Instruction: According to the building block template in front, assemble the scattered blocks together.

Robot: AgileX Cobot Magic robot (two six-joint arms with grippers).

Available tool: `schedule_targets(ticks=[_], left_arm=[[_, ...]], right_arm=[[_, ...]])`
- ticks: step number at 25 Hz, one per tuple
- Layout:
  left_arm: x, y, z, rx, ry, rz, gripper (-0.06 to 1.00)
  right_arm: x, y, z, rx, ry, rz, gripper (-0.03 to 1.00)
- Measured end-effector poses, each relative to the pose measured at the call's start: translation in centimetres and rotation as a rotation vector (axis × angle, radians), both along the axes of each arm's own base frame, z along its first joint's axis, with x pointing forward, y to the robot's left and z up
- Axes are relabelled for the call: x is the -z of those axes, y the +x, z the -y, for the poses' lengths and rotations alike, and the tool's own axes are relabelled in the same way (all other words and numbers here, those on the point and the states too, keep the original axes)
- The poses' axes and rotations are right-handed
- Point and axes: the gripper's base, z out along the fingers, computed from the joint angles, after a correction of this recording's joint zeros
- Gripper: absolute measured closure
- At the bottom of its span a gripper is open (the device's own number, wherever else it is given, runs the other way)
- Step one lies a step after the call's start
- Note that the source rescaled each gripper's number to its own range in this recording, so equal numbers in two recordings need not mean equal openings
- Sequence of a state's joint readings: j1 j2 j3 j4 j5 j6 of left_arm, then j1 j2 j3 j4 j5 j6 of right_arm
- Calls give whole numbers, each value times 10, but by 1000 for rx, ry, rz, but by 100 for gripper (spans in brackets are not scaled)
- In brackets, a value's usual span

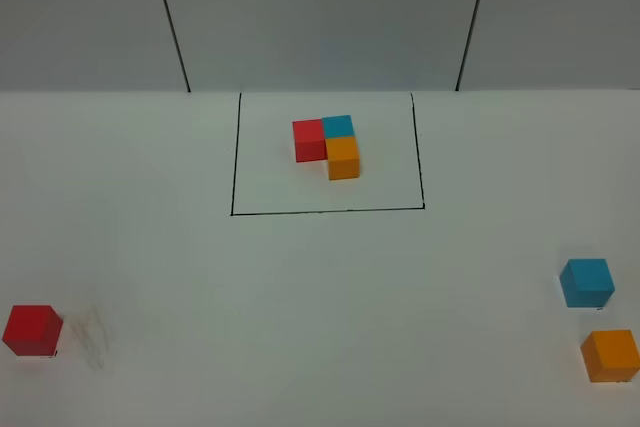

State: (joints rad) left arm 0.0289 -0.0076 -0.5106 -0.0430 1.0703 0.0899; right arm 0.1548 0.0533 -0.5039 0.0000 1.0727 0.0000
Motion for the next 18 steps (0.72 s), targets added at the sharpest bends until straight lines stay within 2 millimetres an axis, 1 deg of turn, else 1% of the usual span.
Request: schedule_targets(ticks=[13, 18], left_arm=[[0, 0, 0, -4, 1, 0, 0], [0, 0, -5, -71, -7, -1, 0]], right_arm=[[0, 0, 0, 0, 0, 0, 63], [0, 0, 0, 0, 0, 0, 63]])
